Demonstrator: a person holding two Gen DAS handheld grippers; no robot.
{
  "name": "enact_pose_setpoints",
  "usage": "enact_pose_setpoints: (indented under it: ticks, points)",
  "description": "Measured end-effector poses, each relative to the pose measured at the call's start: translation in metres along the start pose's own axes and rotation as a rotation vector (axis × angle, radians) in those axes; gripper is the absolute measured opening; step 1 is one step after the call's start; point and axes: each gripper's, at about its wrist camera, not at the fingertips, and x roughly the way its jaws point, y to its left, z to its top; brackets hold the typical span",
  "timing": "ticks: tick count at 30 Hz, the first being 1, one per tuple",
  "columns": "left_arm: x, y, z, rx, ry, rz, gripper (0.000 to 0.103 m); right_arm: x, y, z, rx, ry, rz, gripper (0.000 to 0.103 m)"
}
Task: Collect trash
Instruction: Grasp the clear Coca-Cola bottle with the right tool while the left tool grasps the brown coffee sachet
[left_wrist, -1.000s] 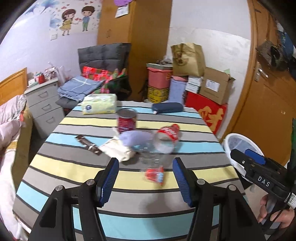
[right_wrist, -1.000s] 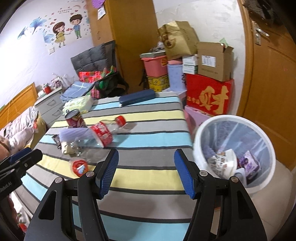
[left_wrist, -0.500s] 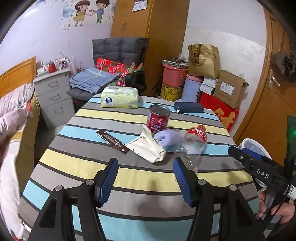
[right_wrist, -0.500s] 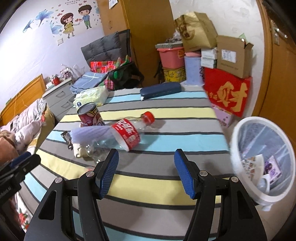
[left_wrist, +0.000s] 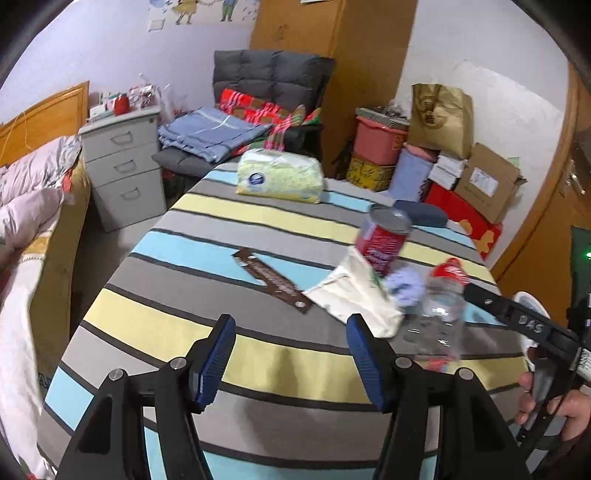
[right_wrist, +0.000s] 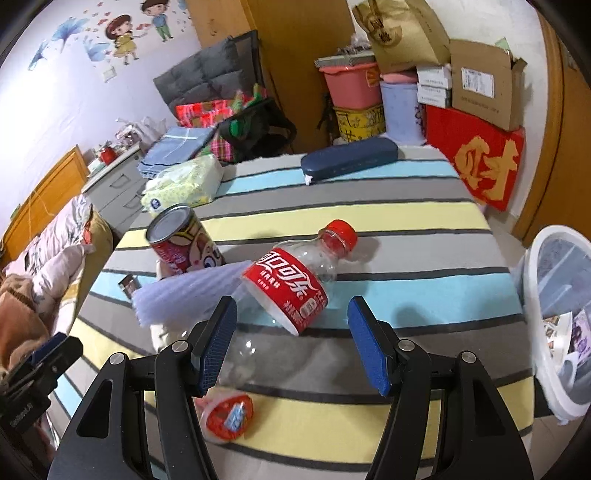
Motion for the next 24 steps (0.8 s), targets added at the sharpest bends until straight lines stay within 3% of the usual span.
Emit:
enact_pose_setpoints:
  ticks: [7, 17, 24]
  points:
    - [0.030, 0.010, 0.016, -0.020, 0.033, 0.007, 0.062, 0.012, 0.004, 0.010, 0.039, 0.027, 0.022, 0.067]
    - [0.083, 0.013, 0.031, -0.048, 0.116, 0.051, 0.062, 0.026, 0.013, 0.016, -0.005, 0.057, -0.013, 0.072]
    - [0.104, 0.010, 0.033, -0.035, 0.160, 0.086, 0.062, 0.023, 0.012, 0.006, -0.107, 0.096, -0.103, 0.072]
